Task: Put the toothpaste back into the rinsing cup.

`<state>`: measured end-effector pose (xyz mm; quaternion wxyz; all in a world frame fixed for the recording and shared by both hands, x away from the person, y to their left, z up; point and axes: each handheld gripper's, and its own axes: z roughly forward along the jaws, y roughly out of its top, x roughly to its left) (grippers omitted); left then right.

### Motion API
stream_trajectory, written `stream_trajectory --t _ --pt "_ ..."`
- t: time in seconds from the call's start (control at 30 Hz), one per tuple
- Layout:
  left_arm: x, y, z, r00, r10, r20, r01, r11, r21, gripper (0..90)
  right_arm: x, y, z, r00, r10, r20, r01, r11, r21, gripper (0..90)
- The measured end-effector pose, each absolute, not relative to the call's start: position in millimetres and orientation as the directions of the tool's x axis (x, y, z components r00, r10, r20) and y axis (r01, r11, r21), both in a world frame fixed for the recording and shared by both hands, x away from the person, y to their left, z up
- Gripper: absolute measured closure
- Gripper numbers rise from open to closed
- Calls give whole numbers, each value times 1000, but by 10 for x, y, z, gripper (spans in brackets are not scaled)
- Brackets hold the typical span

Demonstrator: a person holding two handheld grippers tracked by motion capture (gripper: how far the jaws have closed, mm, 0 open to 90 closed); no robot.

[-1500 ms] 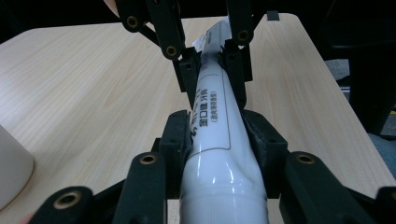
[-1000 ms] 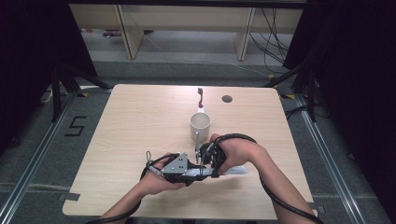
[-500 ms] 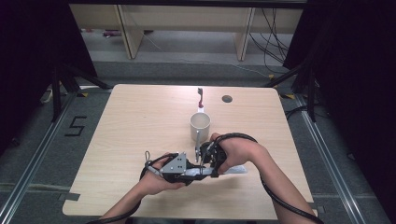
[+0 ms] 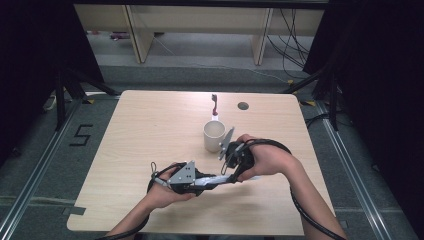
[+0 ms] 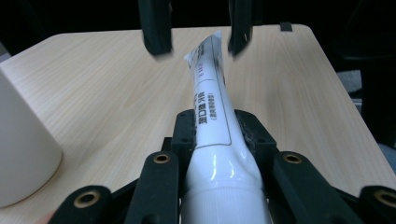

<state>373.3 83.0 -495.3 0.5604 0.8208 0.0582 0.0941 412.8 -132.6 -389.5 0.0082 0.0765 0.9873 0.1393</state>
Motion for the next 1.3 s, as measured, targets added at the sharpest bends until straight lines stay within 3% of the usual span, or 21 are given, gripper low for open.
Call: stream_trajectory --t 0.07,0.1,0.23,0.43,0.67,0.8,1.07,1.1,1.23,1.3 --pt "3746 870 -4940 972 222 83 -2 -342 940 708 4098 -1466 -3811 -972 235 -22 207 895 395 418" --pt "3755 888 -4933 970 230 82 -2 -329 944 708 4115 -1539 -3796 -976 213 -38 171 869 465 398" --pt "3778 955 -4882 961 266 79 3 -297 955 707 4029 -1843 -3757 -922 382 -69 242 706 665 404" --pt "3808 1028 -4818 948 307 80 6 -269 963 708 3854 -2248 -3866 -834 551 44 306 394 867 402" --pt "3834 1074 -4780 936 344 69 13 -231 973 708 3609 -2338 -4182 -746 635 200 409 201 890 375" --pt "3850 1077 -4750 930 362 68 6 -201 980 708 3615 -2248 -4336 -747 624 229 441 208 873 335" --pt "3848 1058 -4700 921 382 76 -6 -181 983 708 3740 -2048 -4483 -687 589 426 544 29 838 286" --pt "3846 1057 -4700 920 386 75 -6 -178 984 708 3768 -2042 -4490 -702 587 403 518 33 855 287" --pt "3845 1051 -4702 918 390 76 -8 -174 985 708 3792 -1953 -4480 -674 572 467 570 0 822 277" --pt "3847 1053 -4701 918 387 87 -15 -186 983 707 3840 -1927 -4503 -694 578 429 540 23 841 272"
